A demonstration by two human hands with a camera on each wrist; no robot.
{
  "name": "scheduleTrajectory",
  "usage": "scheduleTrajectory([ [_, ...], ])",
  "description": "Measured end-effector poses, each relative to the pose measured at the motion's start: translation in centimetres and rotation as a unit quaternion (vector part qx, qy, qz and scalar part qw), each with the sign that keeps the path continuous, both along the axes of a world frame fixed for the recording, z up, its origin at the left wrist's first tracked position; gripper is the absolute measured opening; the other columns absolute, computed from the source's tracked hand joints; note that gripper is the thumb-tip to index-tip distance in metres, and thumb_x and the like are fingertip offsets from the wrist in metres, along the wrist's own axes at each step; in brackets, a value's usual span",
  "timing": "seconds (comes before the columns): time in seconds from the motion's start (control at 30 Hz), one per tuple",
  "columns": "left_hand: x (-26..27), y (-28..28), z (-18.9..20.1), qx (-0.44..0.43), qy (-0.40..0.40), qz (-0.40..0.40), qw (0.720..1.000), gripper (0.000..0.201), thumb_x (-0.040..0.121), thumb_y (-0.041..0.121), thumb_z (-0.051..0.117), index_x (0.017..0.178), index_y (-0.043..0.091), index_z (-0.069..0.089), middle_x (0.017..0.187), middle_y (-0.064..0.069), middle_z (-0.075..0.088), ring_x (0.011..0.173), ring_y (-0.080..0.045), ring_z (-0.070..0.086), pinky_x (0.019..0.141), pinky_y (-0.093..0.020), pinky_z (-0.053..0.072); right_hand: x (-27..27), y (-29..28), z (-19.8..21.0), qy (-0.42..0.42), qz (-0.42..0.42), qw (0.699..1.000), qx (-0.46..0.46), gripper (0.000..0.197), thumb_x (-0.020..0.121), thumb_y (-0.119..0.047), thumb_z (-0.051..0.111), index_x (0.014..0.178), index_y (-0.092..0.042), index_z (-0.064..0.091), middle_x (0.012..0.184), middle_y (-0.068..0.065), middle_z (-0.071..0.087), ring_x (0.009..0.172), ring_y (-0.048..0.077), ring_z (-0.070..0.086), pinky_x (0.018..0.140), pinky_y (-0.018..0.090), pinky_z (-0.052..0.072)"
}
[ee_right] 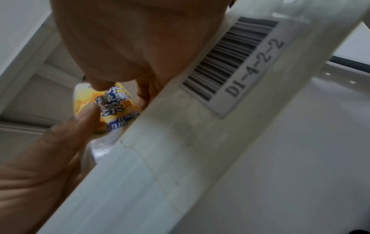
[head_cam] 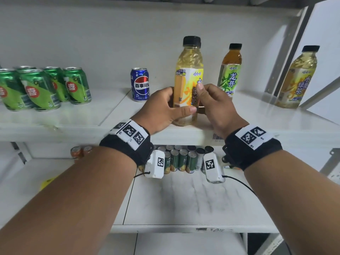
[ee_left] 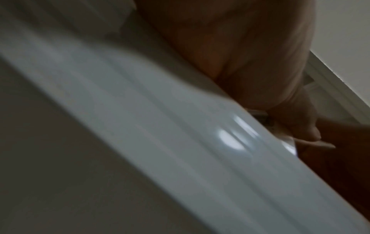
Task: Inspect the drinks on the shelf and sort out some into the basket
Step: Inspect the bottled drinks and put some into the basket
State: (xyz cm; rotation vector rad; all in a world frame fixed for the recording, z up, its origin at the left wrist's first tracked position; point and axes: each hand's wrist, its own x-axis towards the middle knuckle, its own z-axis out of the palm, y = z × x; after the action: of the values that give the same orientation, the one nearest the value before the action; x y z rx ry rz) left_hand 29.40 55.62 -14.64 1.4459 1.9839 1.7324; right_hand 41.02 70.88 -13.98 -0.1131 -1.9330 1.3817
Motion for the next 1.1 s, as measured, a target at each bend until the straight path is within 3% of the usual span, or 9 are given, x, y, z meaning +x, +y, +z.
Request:
scheduleTrajectory([
  [0.1, 0.4, -0.1, -0.2, 0.008, 0.027, 0.019, 0.999, 0.066, 0.071, 0.048, 0.095, 0.122, 0.014, 0.071, 0.11, -0.005, 0.081, 0.104, -0.03, 0.079, 0.089, -0.056, 0.066, 0.4, -0.8, 0.2, -0.018, 0.01, 0.999, 0.026, 0.083, 0.074, -0.075, 0.078, 0.108, -0.002, 0.061, 0.111, 0.033, 0.066, 0.099, 0.048, 0.069, 0.089, 0.067, 0.056],
  [0.17, 0.7, -0.1, -0.2, 0.003, 0.056, 0.036, 0.998, 0.071, 0.066, 0.049, 0.094, 0.122, 0.013, 0.07, 0.11, -0.003, 0.081, 0.102, -0.026, 0.079, 0.088, -0.053, 0.066, 0.5, -1.2, 0.3, -0.033, 0.009, 0.999, 0.033, 0.086, 0.065, -0.072, 0.086, 0.115, -0.007, 0.06, 0.11, 0.021, 0.074, 0.1, 0.036, 0.075, 0.087, 0.06, 0.06],
  [0.4, 0.8, 0.1, -0.1, -0.029, 0.097, 0.037, 0.994, 0.062, 0.077, 0.038, 0.096, 0.127, 0.019, 0.064, 0.114, 0.003, 0.079, 0.103, -0.017, 0.078, 0.092, -0.048, 0.065, 0.6, -0.1, 0.3, -0.021, 0.029, 0.999, -0.014, 0.05, 0.088, -0.032, 0.085, 0.118, 0.003, 0.064, 0.101, 0.025, 0.074, 0.081, 0.029, 0.071, 0.074, 0.041, 0.06],
  [0.53, 0.3, 0.7, 0.3, -0.045, 0.021, -0.003, 0.999, 0.059, 0.079, 0.034, 0.087, 0.13, 0.017, 0.064, 0.122, 0.001, 0.078, 0.114, -0.017, 0.076, 0.106, -0.045, 0.06, 0.0, 0.5, 0.3, -0.002, 0.013, 0.995, -0.099, 0.027, 0.085, -0.028, 0.069, 0.102, -0.007, 0.072, 0.1, 0.016, 0.076, 0.096, 0.034, 0.073, 0.099, 0.059, 0.057],
  [0.63, -0.2, 1.0, 0.6, -0.062, -0.025, -0.034, 0.997, 0.064, 0.074, 0.038, 0.089, 0.13, 0.019, 0.066, 0.124, 0.004, 0.078, 0.117, -0.012, 0.075, 0.11, -0.04, 0.058, -0.3, 0.7, 0.4, 0.0, 0.032, 0.987, -0.156, 0.048, 0.084, -0.028, 0.057, 0.112, 0.01, 0.064, 0.117, 0.037, 0.067, 0.114, 0.053, 0.065, 0.1, 0.068, 0.052],
  [0.73, -0.6, 1.3, 0.5, -0.056, -0.032, -0.04, 0.997, 0.063, 0.078, 0.035, 0.095, 0.131, 0.015, 0.068, 0.127, 0.001, 0.078, 0.122, -0.016, 0.073, 0.112, -0.042, 0.056, -0.4, 1.0, 0.6, -0.017, 0.045, 0.989, -0.141, 0.059, 0.091, -0.038, 0.051, 0.122, 0.012, 0.061, 0.116, 0.035, 0.069, 0.114, 0.052, 0.066, 0.099, 0.068, 0.053],
  [0.87, -1.0, 1.3, 0.2, -0.021, -0.028, -0.018, 0.999, 0.056, 0.08, 0.022, 0.094, 0.126, 0.006, 0.067, 0.117, -0.008, 0.08, 0.112, -0.026, 0.077, 0.104, -0.049, 0.061, -0.4, 0.9, 0.2, -0.031, 0.024, 0.999, -0.037, 0.056, 0.096, -0.061, 0.06, 0.117, -0.011, 0.073, 0.109, 0.007, 0.08, 0.104, 0.026, 0.077, 0.09, 0.043, 0.061],
  [0.97, -0.7, 1.1, 0.2, -0.011, -0.021, -0.006, 1.0, 0.071, 0.069, 0.03, 0.097, 0.126, 0.004, 0.063, 0.115, -0.012, 0.08, 0.11, -0.032, 0.077, 0.099, -0.054, 0.063, -0.4, 0.9, -0.2, -0.032, 0.024, 0.999, -0.004, 0.037, 0.098, -0.045, 0.07, 0.118, -0.014, 0.074, 0.102, -0.002, 0.082, 0.092, 0.014, 0.079, 0.073, 0.021, 0.06],
  [1.1, -0.4, 1.0, 0.1, -0.009, -0.016, -0.019, 1.0, 0.076, 0.064, 0.038, 0.104, 0.125, 0.01, 0.067, 0.114, -0.006, 0.082, 0.108, -0.028, 0.079, 0.097, -0.057, 0.063, 0.0, 0.6, -0.1, -0.025, 0.005, 0.999, 0.023, 0.036, 0.099, -0.038, 0.071, 0.122, -0.011, 0.07, 0.106, -0.001, 0.081, 0.095, 0.013, 0.078, 0.078, 0.026, 0.062],
])
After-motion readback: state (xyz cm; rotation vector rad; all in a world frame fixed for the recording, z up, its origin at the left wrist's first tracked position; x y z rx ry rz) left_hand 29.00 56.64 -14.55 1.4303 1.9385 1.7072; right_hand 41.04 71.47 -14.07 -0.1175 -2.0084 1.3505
